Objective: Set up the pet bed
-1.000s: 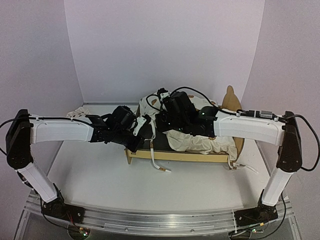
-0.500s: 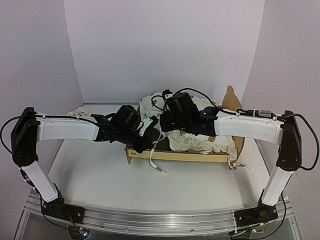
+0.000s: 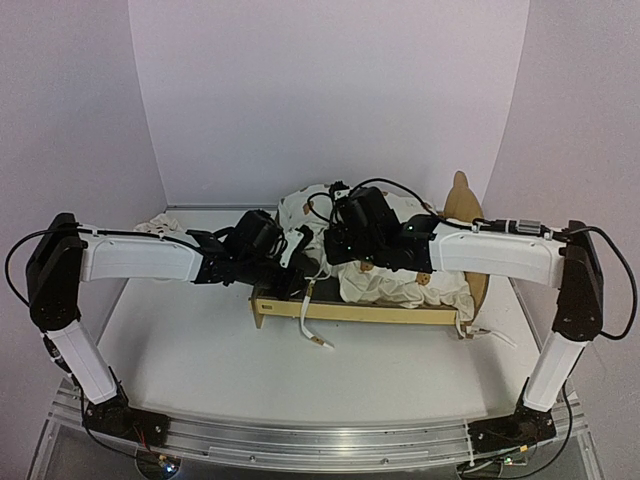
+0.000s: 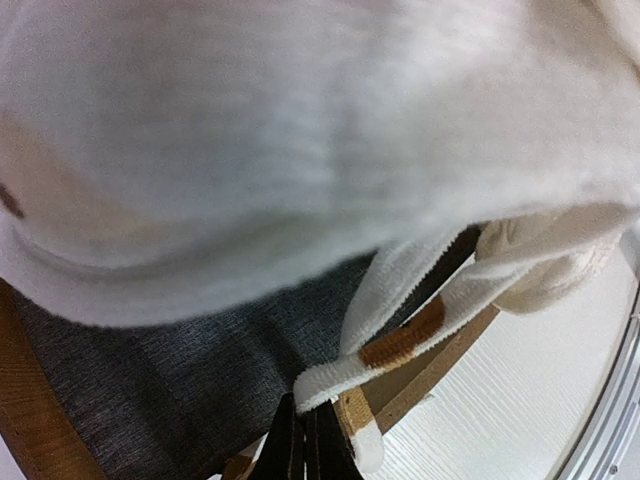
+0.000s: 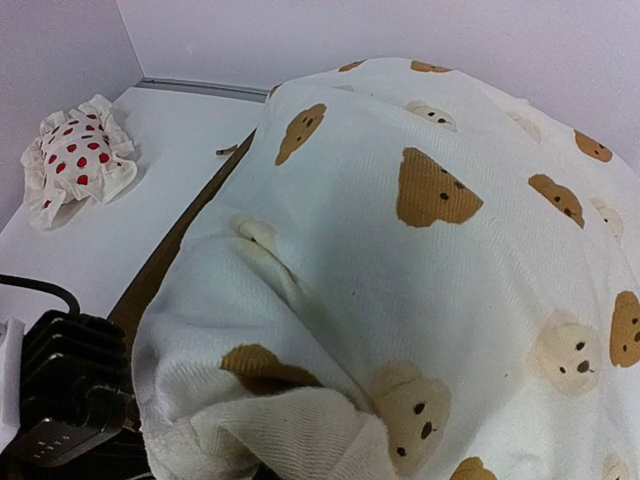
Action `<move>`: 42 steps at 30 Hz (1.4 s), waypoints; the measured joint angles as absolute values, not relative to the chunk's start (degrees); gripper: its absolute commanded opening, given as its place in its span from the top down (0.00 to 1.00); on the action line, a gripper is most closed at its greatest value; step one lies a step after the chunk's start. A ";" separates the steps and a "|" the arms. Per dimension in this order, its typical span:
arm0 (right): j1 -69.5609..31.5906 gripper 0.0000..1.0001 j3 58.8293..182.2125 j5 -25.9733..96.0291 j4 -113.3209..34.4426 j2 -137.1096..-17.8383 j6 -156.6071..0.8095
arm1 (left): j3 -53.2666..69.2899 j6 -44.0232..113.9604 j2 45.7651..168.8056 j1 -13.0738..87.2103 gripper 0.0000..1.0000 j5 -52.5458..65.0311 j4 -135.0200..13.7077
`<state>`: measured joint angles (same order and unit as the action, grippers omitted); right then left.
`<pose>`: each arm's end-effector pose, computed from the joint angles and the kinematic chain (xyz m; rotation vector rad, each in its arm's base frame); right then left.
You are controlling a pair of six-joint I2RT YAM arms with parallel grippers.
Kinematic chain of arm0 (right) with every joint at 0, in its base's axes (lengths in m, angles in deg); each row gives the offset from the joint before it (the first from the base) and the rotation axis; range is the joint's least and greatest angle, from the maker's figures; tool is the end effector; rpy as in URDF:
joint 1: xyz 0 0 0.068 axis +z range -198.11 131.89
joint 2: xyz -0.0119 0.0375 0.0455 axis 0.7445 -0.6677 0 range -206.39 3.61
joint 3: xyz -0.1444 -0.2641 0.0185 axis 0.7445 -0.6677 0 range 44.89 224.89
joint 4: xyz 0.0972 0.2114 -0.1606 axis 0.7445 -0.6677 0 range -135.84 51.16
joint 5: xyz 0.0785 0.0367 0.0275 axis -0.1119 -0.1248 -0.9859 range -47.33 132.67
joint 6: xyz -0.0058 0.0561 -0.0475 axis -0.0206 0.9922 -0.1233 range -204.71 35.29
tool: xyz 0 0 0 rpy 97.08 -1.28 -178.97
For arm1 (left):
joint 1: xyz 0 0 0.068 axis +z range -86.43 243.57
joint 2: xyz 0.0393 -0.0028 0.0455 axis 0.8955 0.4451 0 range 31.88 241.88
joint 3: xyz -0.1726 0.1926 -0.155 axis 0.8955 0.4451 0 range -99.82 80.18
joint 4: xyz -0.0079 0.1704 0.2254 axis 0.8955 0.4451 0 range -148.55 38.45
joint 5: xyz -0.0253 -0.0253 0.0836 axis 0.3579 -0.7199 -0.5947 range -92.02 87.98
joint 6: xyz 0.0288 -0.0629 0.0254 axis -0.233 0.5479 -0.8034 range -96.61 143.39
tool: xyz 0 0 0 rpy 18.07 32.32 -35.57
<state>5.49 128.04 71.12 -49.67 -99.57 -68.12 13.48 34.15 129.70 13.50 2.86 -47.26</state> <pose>0.3020 0.3600 0.2984 -0.3666 2.0140 0.2410 0.2655 -0.3255 0.2262 0.8475 2.2389 -0.6222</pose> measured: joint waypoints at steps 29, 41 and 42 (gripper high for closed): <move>5.21 1.00 128.89 70.33 -49.69 -99.57 -69.26 | 19.10 44.16 131.08 13.06 0.84 -1.57 -54.98; 5.16 1.00 128.87 69.02 -49.67 -99.57 -68.57 | 19.10 47.95 122.43 7.51 0.40 -6.02 -45.20; 5.16 1.00 128.87 68.80 -49.69 -99.57 -68.46 | 19.10 48.47 121.17 6.88 0.39 -6.80 -44.07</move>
